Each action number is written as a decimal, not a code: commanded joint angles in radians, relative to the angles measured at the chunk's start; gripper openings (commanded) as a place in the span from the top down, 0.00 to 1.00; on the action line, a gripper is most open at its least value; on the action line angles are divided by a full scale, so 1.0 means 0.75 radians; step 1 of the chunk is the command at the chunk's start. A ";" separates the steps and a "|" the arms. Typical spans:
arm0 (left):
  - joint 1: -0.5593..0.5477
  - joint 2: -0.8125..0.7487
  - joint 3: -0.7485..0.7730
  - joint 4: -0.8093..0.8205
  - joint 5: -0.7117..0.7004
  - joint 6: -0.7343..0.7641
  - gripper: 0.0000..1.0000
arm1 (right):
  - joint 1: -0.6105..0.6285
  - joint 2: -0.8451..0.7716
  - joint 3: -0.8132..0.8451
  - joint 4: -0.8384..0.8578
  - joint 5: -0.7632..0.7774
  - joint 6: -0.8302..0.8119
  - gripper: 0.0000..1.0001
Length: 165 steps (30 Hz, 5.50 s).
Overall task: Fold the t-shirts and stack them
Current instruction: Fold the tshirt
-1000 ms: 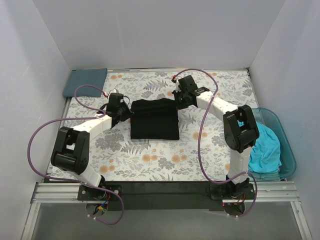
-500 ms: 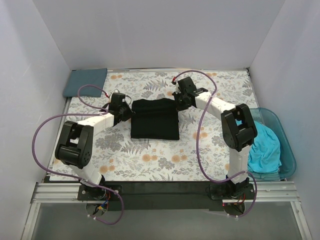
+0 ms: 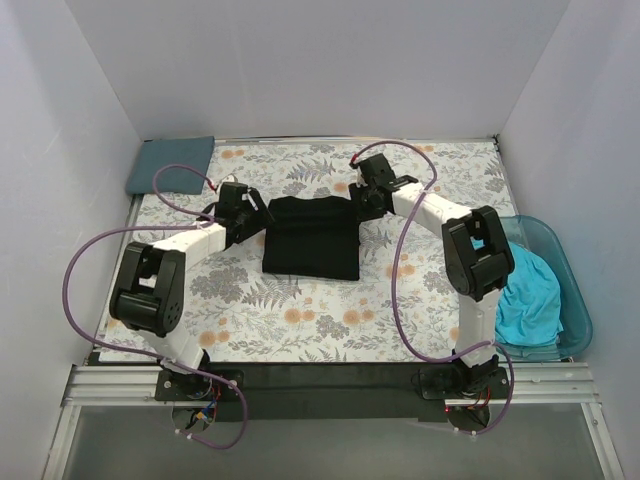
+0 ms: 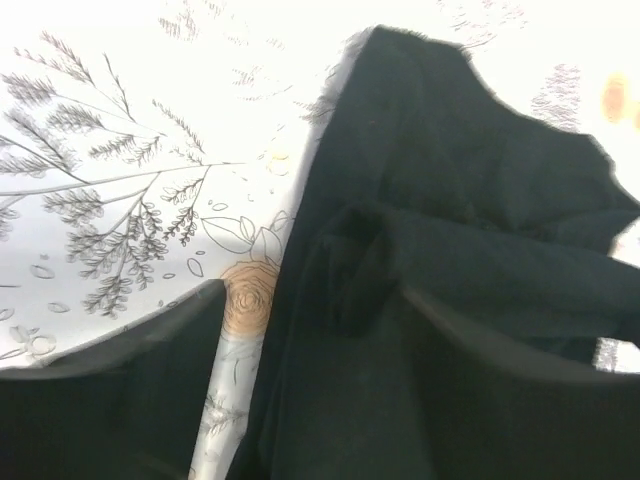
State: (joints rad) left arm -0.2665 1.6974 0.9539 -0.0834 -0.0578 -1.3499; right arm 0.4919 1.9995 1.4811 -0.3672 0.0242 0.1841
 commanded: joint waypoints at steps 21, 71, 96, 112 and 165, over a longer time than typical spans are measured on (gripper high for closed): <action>-0.217 -0.263 -0.086 -0.161 0.075 0.096 0.76 | 0.154 -0.167 -0.058 0.130 -0.462 -0.145 0.63; 0.014 0.541 0.524 0.172 0.437 0.141 0.70 | -0.312 0.336 -0.095 0.956 -0.961 0.603 0.61; 0.012 -0.359 -0.206 0.068 0.433 0.000 0.52 | -0.088 -0.222 -0.570 1.046 -1.028 0.654 0.62; -0.003 -0.279 -0.529 -0.016 0.445 -0.239 0.75 | -0.134 -0.121 -0.956 1.070 -0.996 0.634 0.70; -0.097 -0.643 -0.554 -0.114 0.390 -0.221 0.75 | -0.024 -0.140 -0.921 1.265 -1.165 0.726 0.67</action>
State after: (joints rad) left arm -0.3241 1.1801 0.5507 -0.1970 0.2115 -1.4914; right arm 0.5060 1.9045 0.8467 0.5777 -0.8371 0.7750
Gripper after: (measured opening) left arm 0.285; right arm 0.328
